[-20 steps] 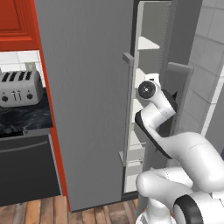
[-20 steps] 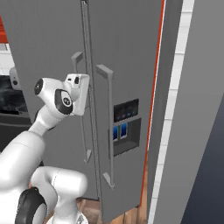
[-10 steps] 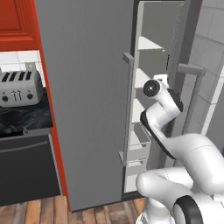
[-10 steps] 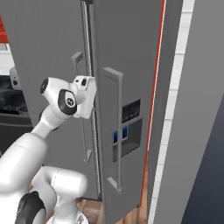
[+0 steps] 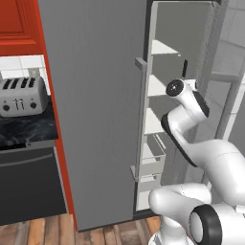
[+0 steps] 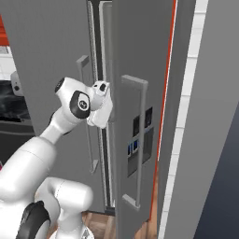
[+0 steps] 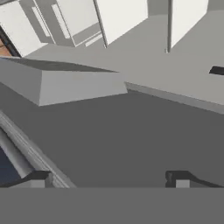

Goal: Open the fridge, grab two sodas, and place both sodas inside the bowl with ice on the dining counter.

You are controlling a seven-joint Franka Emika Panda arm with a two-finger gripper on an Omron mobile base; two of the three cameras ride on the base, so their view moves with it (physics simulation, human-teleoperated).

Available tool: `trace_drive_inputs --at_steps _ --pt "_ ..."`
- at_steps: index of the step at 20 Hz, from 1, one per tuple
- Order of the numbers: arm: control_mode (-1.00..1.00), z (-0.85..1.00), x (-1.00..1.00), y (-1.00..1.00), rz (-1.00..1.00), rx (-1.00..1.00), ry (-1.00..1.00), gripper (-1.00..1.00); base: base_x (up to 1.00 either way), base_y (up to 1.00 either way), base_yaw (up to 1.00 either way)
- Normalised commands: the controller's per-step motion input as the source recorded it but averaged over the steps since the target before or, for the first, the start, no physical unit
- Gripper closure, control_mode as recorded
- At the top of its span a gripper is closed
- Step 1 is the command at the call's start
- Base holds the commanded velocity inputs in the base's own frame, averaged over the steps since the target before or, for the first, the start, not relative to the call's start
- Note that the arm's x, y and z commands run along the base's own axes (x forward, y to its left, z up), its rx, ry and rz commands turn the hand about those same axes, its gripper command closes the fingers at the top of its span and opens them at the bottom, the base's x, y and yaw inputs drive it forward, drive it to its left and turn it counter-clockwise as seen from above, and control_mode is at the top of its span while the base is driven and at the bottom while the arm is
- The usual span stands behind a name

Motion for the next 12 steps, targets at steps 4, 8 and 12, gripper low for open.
trace_drive_inputs --at_steps 4,8,12 --pt "-1.0 0.0 -0.26 -0.6 -0.1 0.0 0.01 -1.0 0.0 0.0 0.0" --pt "-1.0 0.0 -0.34 -0.52 -0.1 0.0 0.0 -1.0 0.0 0.0 0.0" --pt "-1.0 0.0 -0.2 -0.49 -0.1 0.0 0.0 -1.0 0.0 0.0 0.0"
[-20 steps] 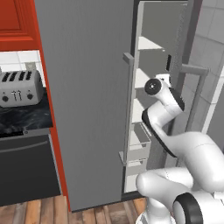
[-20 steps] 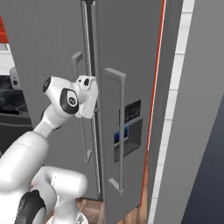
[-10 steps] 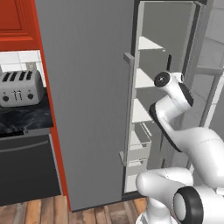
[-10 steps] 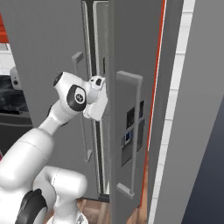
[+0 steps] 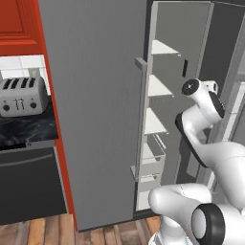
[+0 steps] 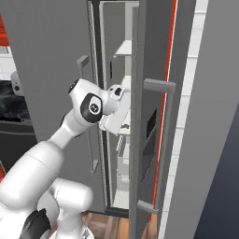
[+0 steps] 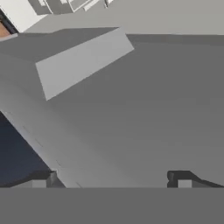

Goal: Open the fridge, grab two sodas, and place both sodas inside the bowl with ice on the dining counter.

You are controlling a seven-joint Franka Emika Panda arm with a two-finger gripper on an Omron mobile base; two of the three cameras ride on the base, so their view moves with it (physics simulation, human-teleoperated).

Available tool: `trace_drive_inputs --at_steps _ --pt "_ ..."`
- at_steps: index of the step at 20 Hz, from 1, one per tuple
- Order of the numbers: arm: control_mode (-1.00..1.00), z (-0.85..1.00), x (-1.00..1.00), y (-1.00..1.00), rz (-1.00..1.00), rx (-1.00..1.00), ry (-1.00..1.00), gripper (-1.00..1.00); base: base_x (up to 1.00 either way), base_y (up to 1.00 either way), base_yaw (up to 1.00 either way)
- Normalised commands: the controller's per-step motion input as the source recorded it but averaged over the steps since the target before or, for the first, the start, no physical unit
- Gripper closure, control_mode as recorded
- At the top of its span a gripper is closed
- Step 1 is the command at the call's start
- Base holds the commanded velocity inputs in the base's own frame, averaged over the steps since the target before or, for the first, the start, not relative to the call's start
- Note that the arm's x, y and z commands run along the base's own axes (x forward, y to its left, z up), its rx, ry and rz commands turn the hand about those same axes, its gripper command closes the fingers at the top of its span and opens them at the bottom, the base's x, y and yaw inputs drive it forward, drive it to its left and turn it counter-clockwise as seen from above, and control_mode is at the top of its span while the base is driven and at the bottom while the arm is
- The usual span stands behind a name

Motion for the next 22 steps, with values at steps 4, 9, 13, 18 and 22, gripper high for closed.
trace_drive_inputs --at_steps 4,9,13,18,22 --pt "-1.0 0.0 -0.1 -0.5 -0.09 0.0 0.0 -1.0 0.0 0.0 0.0" --pt "-1.0 0.0 -0.03 -0.5 -0.07 0.0 0.0 -1.0 0.0 0.0 0.0" --pt "-1.0 0.0 -0.03 -0.46 -0.09 0.0 0.0 -1.0 0.0 0.0 0.0" --pt "-1.0 0.0 -0.02 -0.27 -0.11 0.0 0.0 -1.0 0.0 0.0 0.0" --pt "-1.0 0.0 0.0 0.12 -0.11 0.0 -0.03 -1.0 0.0 0.0 0.0"
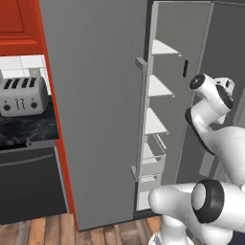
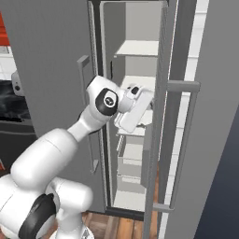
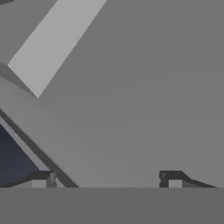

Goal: Open the fridge, grab two sodas, and place both sodas inside the bowl with ice on the dining counter.

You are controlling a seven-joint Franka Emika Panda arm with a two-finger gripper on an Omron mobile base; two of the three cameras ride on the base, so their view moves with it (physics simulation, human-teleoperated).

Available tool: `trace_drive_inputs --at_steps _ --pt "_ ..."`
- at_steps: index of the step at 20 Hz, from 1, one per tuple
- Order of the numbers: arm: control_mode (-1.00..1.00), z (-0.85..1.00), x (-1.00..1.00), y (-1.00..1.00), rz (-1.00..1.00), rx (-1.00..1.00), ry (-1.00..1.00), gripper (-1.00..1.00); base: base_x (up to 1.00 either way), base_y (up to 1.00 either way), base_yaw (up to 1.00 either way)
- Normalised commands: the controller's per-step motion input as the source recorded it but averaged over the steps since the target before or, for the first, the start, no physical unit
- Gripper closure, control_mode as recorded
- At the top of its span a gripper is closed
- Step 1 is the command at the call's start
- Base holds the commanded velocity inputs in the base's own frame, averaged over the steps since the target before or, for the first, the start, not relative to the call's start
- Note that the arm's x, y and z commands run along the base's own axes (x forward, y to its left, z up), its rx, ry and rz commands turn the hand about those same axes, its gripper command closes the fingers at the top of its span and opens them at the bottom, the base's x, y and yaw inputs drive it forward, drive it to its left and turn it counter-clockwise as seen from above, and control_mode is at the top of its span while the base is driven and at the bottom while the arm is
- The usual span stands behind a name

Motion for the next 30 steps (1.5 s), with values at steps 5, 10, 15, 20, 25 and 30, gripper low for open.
trace_drive_inputs --at_steps 5,10,15,20,25,30 --pt "-1.0 0.0 0.0 0.71 -0.04 0.0 -0.17 -1.0 0.0 0.0 0.0" --pt "-1.0 -0.04 0.0 0.96 0.0 0.0 -0.25 -1.0 0.0 0.0 0.0" --pt "-1.0 -0.06 0.0 0.9 0.0 0.1 -0.26 -1.0 0.0 0.0 0.0" --pt "-1.0 -0.09 -0.01 0.78 0.0 0.22 -0.22 -1.0 0.0 0.0 0.0" --pt "-1.0 -0.07 -0.14 0.54 0.0 0.39 -0.16 -1.0 0.0 0.0 0.0" --pt "-1.0 -0.01 -0.09 0.46 0.01 0.42 -0.08 -1.0 0.0 0.0 0.0"
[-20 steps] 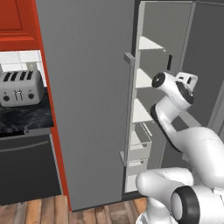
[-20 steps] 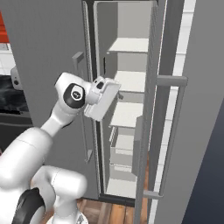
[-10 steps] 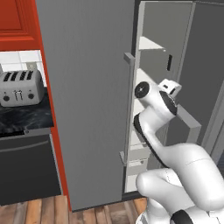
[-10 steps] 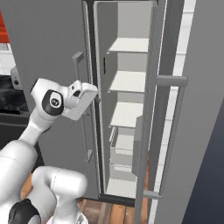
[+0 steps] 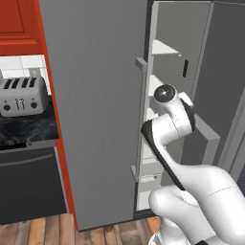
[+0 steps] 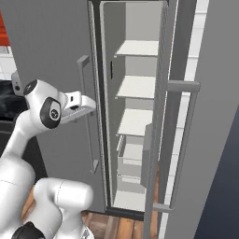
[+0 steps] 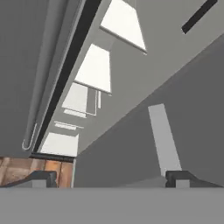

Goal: Open the fridge, grab two sodas, and place both sodas inside the bowl with ice on the dining counter.

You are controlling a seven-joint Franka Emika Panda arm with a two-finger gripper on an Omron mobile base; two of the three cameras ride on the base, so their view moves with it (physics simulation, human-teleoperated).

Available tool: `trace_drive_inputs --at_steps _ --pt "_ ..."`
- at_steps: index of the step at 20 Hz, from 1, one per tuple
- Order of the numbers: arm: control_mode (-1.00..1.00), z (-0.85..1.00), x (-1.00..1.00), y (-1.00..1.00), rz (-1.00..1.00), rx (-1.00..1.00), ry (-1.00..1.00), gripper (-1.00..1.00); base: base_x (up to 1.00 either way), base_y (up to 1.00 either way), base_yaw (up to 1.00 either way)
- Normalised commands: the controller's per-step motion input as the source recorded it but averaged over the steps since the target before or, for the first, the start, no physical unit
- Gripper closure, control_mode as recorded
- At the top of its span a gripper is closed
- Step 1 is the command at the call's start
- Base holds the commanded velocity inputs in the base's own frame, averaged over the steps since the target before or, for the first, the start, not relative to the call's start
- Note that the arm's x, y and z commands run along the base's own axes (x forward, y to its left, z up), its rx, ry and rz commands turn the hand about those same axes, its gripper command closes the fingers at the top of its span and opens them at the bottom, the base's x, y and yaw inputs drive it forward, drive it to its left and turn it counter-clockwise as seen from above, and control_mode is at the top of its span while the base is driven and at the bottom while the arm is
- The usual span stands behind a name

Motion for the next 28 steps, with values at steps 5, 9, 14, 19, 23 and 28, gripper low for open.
trace_drive_inputs --at_steps 5,9,14,19,23,28 --pt "-1.0 0.0 0.01 0.41 0.04 0.34 -0.03 -1.0 0.0 0.0 0.0" --pt "-1.0 0.13 0.26 0.14 0.0 0.2 0.0 -1.0 0.0 0.0 0.0" --pt "-1.0 0.08 0.38 0.0 0.0 0.05 0.0 -1.0 0.0 0.0 0.0" --pt "-1.0 0.0 0.28 0.17 0.0 0.0 0.0 -1.0 0.0 0.0 0.0" --pt "-1.0 0.0 0.04 0.37 0.0 0.0 -0.02 -1.0 0.0 0.0 0.0" --pt "-1.0 0.0 0.06 0.22 0.0 0.0 -0.02 -1.0 0.0 0.0 0.0"
